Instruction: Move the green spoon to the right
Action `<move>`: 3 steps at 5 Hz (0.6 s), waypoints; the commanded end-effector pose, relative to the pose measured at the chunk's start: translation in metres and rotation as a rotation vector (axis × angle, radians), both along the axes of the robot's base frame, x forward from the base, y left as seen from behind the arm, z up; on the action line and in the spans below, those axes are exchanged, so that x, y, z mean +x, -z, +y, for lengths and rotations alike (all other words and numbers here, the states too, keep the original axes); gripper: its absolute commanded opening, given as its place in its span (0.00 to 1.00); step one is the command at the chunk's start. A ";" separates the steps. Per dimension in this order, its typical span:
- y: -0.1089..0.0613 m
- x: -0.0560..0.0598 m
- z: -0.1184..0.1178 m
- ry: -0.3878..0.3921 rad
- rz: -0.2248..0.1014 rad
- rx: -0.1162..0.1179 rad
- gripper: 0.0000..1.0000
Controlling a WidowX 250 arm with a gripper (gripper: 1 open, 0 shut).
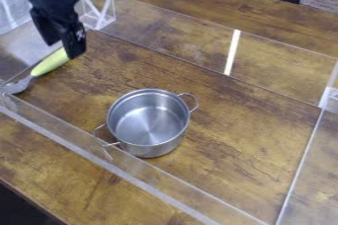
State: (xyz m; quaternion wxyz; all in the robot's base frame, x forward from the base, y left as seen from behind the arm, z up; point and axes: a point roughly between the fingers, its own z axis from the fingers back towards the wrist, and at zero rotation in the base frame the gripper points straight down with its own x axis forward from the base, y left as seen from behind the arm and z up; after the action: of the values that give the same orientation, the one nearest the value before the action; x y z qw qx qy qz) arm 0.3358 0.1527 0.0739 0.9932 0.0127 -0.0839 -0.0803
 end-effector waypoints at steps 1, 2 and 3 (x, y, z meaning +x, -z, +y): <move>-0.005 0.006 0.012 -0.043 -0.059 0.027 1.00; 0.001 0.010 0.018 -0.039 -0.070 0.028 1.00; 0.004 0.011 0.026 -0.045 -0.081 0.029 1.00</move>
State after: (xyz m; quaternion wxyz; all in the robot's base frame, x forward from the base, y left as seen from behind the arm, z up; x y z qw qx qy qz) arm 0.3406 0.1682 0.0492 0.9934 0.0132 -0.0948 -0.0635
